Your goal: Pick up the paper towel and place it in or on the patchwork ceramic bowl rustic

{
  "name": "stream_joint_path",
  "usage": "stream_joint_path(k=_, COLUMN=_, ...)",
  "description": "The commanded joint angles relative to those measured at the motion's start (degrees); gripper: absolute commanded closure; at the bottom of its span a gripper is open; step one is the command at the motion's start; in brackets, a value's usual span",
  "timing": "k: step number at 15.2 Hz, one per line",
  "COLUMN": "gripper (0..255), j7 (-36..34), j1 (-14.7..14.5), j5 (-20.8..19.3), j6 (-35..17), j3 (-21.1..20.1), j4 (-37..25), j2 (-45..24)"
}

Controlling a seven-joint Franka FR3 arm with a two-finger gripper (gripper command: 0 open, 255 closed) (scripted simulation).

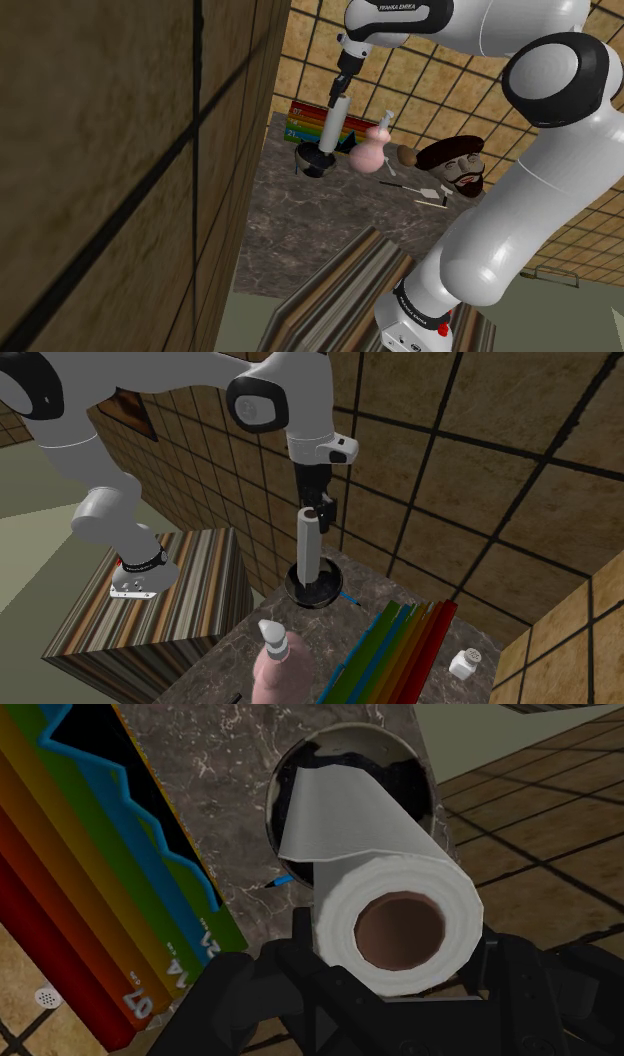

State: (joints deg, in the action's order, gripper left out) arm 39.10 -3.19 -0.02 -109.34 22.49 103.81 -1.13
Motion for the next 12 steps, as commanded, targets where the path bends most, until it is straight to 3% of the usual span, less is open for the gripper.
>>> stream_joint_path(k=1, gripper=255, j7=0.09, j1=0.04, j5=0.1, j6=-1.47, j3=0.03, j4=1.24, j2=-0.22)
stream_joint_path(k=11, gripper=255, j7=0.15, j1=0.06, j5=0.19, j6=-3.3, j3=0.04, j4=2.86, j2=-0.44)
stream_joint_path(k=12, gripper=0, j7=0.15, j1=0.06, j5=0.19, j6=-3.3, j3=0.04, j4=2.86, j2=-0.44)
